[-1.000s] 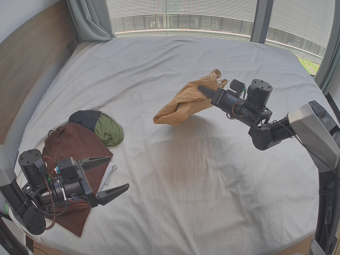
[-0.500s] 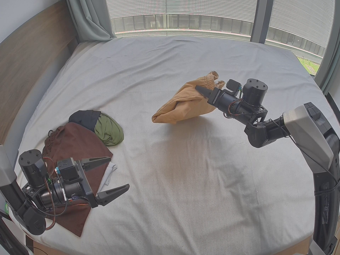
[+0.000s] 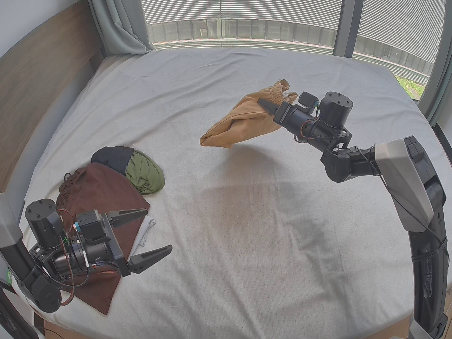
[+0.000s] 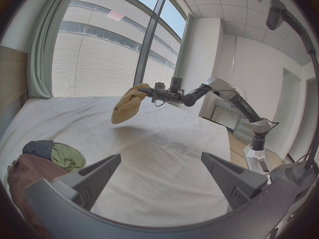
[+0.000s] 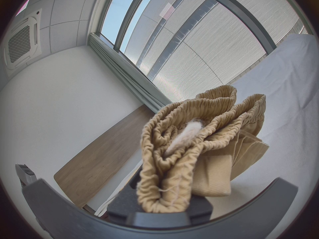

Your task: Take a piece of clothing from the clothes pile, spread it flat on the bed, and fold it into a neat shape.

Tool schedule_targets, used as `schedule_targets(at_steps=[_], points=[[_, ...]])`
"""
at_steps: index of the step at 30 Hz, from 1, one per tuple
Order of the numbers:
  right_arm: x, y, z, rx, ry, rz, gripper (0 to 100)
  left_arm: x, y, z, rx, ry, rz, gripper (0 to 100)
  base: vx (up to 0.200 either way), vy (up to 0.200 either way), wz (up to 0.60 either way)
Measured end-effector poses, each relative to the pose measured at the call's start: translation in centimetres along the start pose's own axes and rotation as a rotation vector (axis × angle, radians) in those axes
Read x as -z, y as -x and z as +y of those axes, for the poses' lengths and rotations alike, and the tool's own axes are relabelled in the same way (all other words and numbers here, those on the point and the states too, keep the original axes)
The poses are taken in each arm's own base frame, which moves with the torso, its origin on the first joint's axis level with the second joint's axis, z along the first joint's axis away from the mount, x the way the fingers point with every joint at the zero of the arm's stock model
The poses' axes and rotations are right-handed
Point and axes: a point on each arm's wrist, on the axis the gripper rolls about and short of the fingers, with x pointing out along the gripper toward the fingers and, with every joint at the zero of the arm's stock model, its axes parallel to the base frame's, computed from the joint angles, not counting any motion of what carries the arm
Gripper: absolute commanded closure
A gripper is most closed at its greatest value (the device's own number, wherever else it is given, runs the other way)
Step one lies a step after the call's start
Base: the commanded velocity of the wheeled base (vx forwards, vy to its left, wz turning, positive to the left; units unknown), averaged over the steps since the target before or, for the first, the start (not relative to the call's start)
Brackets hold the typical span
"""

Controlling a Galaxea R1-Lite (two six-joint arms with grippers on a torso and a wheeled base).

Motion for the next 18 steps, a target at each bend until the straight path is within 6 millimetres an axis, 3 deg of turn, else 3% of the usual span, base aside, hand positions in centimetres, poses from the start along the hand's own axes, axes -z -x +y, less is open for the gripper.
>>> schedule_targets(at_steps=[6, 18], points=[[0.5, -1.0, -1.1, 0.014, -0.004, -0.010, 100, 0.1, 0.0, 0.0, 0.001, 0.002, 0.002, 0, 0.000, 0.000, 0.00], [5.8, -0.6, -5.6, 0.140, -0.082, 0.071, 100, 0.1, 0.0, 0.0, 0.002, 0.003, 0.004, 0, 0.000, 0.000, 0.00]])
